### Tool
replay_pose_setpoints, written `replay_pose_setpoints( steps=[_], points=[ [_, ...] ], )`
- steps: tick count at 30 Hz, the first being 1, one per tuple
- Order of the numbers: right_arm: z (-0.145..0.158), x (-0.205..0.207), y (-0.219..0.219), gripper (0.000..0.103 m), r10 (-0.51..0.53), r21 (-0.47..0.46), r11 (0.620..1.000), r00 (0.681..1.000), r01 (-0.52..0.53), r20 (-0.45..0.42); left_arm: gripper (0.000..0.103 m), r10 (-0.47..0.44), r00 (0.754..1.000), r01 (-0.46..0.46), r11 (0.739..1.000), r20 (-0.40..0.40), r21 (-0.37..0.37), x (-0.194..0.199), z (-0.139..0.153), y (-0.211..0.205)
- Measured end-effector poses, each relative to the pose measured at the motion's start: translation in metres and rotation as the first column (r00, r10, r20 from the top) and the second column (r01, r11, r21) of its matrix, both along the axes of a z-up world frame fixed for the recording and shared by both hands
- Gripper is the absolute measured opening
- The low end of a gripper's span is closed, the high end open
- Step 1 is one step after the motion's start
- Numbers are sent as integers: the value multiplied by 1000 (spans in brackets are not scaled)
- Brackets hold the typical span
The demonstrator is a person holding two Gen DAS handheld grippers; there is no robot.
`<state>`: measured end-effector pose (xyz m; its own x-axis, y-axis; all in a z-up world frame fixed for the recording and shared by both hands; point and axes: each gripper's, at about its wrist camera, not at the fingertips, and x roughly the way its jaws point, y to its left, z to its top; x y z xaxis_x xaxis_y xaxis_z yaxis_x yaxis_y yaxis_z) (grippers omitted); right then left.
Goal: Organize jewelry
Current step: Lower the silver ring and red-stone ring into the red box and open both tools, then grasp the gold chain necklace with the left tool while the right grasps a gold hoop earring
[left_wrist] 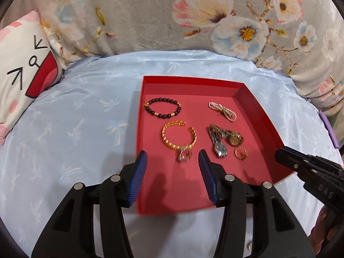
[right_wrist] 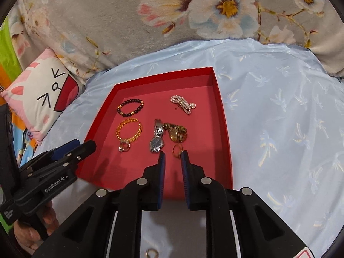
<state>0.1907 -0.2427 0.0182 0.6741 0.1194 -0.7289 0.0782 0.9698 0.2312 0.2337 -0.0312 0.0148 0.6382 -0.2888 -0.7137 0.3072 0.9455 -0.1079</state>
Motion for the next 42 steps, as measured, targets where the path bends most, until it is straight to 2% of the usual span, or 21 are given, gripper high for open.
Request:
replay_pose_setpoints(
  steps=[8, 17, 21, 25, 40, 42],
  points=[
    [-13, -58, 7, 20, 18, -6, 1000, 999, -18, -46, 52, -5, 1000, 5, 1000, -15, -2, -52, -2, 25],
    [-42, -93, 24, 23, 40, -20, 999, 992, -43, -120, 53, -15, 995, 17, 1000, -96, 16, -89, -30, 32],
    [-51, -97, 34, 24, 53, -39, 997, 989, -59, -138, 53, -8, 993, 11, 1000, -118, 28, -97, -40, 30],
    [-56, -99, 43, 24, 68, -55, 996, 987, -77, -146, 62, -3, 993, 8, 999, -119, 41, -104, -44, 27],
    [-65, -88, 61, 24, 100, -86, 990, 983, -114, -154, 63, -10, 992, 16, 999, -125, 48, -108, -47, 27],
    [-65, -86, 62, 21, 98, -97, 989, 983, -114, -153, 63, -13, 992, 19, 999, -125, 47, -109, -47, 26]
  ],
)
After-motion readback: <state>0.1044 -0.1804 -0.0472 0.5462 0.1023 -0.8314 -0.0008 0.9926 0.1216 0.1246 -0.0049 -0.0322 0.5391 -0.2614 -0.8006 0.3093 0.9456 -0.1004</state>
